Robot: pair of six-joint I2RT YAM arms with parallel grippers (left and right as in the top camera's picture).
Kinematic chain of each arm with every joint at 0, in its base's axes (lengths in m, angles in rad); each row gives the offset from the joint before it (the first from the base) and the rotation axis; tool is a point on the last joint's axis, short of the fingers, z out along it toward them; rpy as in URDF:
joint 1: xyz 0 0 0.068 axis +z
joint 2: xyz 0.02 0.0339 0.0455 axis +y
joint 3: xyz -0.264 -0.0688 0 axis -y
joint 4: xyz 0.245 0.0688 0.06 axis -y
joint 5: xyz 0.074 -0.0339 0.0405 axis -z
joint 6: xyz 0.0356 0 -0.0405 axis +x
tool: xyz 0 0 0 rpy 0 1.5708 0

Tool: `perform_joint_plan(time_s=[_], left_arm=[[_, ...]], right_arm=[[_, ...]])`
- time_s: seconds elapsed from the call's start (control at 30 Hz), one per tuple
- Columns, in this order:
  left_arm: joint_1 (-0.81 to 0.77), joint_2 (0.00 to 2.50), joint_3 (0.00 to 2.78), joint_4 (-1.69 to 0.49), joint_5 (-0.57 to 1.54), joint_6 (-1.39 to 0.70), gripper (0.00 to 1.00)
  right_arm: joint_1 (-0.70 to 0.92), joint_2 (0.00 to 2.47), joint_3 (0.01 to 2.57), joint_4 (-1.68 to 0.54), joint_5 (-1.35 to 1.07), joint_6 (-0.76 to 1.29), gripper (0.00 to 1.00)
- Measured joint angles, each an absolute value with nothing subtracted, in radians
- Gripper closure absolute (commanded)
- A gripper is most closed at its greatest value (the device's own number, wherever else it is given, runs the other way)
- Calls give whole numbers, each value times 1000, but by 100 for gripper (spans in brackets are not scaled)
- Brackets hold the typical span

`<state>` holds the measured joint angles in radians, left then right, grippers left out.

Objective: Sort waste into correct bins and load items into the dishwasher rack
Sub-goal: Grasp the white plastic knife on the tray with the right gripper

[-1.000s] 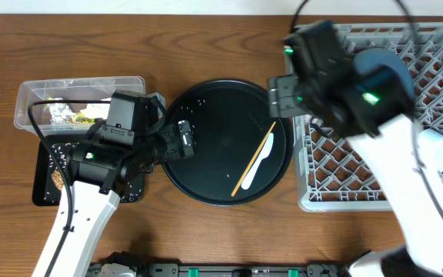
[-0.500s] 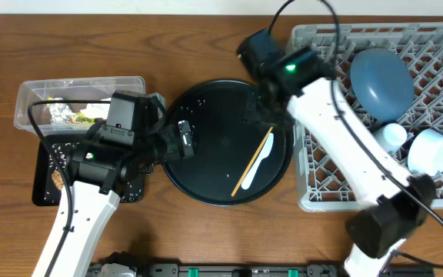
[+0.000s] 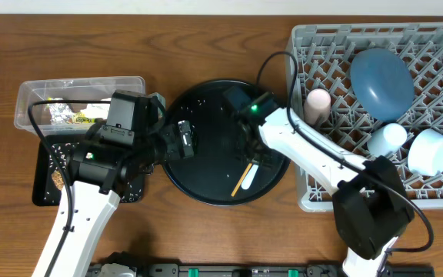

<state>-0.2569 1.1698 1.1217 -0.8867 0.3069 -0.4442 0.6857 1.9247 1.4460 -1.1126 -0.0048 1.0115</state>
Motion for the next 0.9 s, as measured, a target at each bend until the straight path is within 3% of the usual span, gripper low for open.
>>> perform_joint_plan(time_s=[0.9], left_arm=[[-257, 1170, 1122, -887, 307, -444, 2]], right_arm=[[686, 1925, 1384, -1077, 76, 1180, 68]])
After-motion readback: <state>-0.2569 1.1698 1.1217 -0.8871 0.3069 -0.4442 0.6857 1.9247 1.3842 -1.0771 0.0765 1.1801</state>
